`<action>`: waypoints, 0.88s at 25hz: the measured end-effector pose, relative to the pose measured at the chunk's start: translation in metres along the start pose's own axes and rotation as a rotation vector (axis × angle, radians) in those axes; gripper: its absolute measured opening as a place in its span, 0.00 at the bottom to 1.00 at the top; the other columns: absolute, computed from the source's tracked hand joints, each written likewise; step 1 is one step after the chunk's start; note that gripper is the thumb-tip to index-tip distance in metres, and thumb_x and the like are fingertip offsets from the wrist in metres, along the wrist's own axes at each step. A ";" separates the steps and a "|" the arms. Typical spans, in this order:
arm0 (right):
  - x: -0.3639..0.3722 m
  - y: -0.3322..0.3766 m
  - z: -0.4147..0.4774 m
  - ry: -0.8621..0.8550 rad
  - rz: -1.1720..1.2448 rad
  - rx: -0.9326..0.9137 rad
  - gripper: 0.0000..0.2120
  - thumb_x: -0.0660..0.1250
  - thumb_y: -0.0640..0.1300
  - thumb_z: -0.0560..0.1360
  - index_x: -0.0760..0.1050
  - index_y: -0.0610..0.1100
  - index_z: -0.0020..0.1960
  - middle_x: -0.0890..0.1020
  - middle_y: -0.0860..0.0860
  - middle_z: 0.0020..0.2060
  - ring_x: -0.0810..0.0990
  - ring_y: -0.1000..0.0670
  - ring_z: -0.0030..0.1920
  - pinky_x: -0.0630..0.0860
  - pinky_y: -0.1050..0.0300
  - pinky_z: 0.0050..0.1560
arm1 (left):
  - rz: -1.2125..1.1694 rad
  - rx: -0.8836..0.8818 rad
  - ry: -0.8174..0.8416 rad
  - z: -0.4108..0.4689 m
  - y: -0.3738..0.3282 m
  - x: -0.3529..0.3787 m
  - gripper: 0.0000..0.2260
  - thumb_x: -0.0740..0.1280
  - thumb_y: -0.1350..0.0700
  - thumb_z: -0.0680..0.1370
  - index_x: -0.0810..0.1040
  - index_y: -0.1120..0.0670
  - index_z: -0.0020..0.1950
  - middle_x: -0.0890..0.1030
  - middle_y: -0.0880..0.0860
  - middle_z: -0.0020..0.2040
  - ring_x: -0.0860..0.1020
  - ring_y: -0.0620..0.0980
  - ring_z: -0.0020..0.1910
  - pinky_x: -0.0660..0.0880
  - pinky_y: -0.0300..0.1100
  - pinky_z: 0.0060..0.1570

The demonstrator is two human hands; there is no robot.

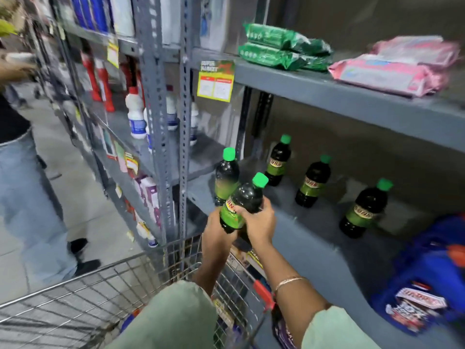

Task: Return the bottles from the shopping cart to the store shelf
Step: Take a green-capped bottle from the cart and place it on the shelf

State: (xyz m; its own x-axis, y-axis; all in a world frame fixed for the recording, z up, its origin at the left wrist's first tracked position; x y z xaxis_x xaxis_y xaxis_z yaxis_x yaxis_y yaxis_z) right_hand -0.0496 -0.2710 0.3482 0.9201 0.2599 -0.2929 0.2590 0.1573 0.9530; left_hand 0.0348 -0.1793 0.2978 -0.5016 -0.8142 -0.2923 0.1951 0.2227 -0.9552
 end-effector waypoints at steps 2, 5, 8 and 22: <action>0.001 0.007 0.000 0.019 -0.037 -0.044 0.29 0.77 0.43 0.60 0.73 0.48 0.59 0.83 0.47 0.54 0.80 0.44 0.54 0.76 0.51 0.53 | -0.019 -0.023 -0.022 0.001 -0.003 0.002 0.19 0.69 0.53 0.67 0.71 0.47 0.57 0.80 0.49 0.51 0.77 0.50 0.47 0.74 0.47 0.48; -0.010 0.018 0.005 0.000 -0.124 -0.112 0.30 0.76 0.43 0.60 0.71 0.49 0.61 0.81 0.49 0.57 0.78 0.44 0.58 0.75 0.51 0.54 | -0.075 -0.027 0.013 -0.003 -0.017 0.018 0.12 0.64 0.60 0.74 0.71 0.52 0.57 0.81 0.56 0.53 0.77 0.54 0.47 0.74 0.44 0.46; -0.036 0.009 0.016 -0.067 -0.187 -0.099 0.30 0.76 0.44 0.61 0.71 0.48 0.62 0.80 0.47 0.59 0.77 0.43 0.59 0.75 0.51 0.53 | -0.131 -0.026 0.097 -0.009 -0.026 0.046 0.22 0.63 0.48 0.66 0.72 0.57 0.57 0.79 0.59 0.53 0.79 0.59 0.52 0.78 0.54 0.54; -0.065 -0.019 0.024 -0.109 -0.144 -0.126 0.39 0.76 0.42 0.64 0.61 0.43 0.70 0.71 0.45 0.67 0.69 0.45 0.67 0.69 0.51 0.63 | 0.037 -0.006 0.198 -0.012 -0.026 0.088 0.26 0.66 0.60 0.73 0.61 0.57 0.69 0.74 0.59 0.65 0.74 0.60 0.64 0.70 0.52 0.61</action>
State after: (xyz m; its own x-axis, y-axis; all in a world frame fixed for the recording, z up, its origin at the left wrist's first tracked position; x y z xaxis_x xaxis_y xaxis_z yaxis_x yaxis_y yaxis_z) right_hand -0.1069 -0.3132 0.3513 0.9044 0.1223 -0.4088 0.3576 0.3054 0.8825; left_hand -0.0245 -0.2507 0.2967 -0.6502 -0.6841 -0.3304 0.2119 0.2544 -0.9436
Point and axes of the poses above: each hand's wrist, its own z-axis towards the middle knuckle, its own x-axis out of the palm, y = z × x, the point moved 7 cm from there along z, towards the middle knuckle
